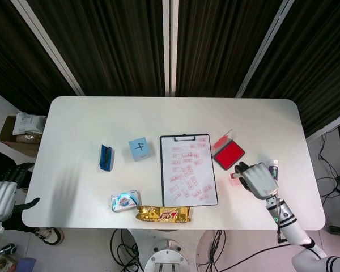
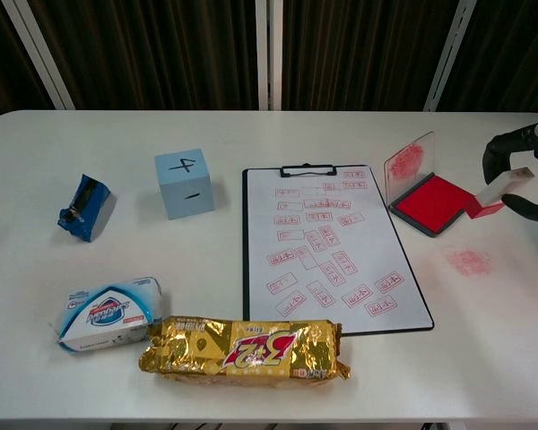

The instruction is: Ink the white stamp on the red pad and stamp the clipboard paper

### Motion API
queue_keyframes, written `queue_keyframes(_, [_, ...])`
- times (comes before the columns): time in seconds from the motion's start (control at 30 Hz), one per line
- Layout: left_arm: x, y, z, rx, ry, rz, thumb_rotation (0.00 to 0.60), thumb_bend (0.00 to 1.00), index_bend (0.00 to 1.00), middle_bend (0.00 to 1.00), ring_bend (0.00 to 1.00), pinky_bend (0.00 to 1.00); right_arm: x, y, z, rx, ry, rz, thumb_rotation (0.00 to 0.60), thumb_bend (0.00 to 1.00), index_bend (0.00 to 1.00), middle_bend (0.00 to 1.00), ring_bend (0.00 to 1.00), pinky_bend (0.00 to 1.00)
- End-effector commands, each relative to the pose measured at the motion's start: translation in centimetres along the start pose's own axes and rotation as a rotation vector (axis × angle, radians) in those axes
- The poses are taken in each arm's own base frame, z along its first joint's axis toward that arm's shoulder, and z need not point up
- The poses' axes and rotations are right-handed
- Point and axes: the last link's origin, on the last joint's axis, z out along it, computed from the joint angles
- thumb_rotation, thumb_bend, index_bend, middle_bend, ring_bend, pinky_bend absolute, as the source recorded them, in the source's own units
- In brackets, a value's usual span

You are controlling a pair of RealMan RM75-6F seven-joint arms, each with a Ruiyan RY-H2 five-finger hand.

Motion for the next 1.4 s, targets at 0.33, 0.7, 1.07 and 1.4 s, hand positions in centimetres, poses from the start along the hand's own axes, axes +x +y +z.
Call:
queue_keyframes(0.33, [-0.3, 0.0, 0.0, 0.003, -0.010, 0.001, 0.600, 0.00, 0.14, 0.16, 0.16, 0.29, -4.9, -0.1, 0.4, -0.018, -0.141, -0.027, 0.600, 0.46, 1.00, 0.90, 0.87, 1.00])
queue_keyframes(0.7, [-0.4, -0.4, 0.0, 0.012, -0.012, -0.003, 0.600, 0.00, 0.14, 0.16, 0.16, 0.29, -6.2, -0.6, 1.0, -0.012, -0.160, -0.049, 0.600, 0.45, 0.99, 0.89, 0.87, 1.00])
queue_keyframes(1.07, [-0.5, -0.5, -0.1, 0.007, -0.008, -0.008, 0.600, 0.00, 0.14, 0.16, 0.16, 0.29, -6.3, -0.6, 0.8, 0.008, -0.173, -0.042, 0.600, 0.39, 0.75, 0.69, 0.86, 1.00])
queue_keyframes(1.4, [-0.4, -0.5, -0.1, 0.011, -0.009, -0.005, 0.600, 0.00, 0.14, 0.16, 0.16, 0.29, -6.3, -0.5, 0.8, 0.019, -0.194, -0.038, 0.600, 0.30, 0.50, 0.48, 0.84, 1.00])
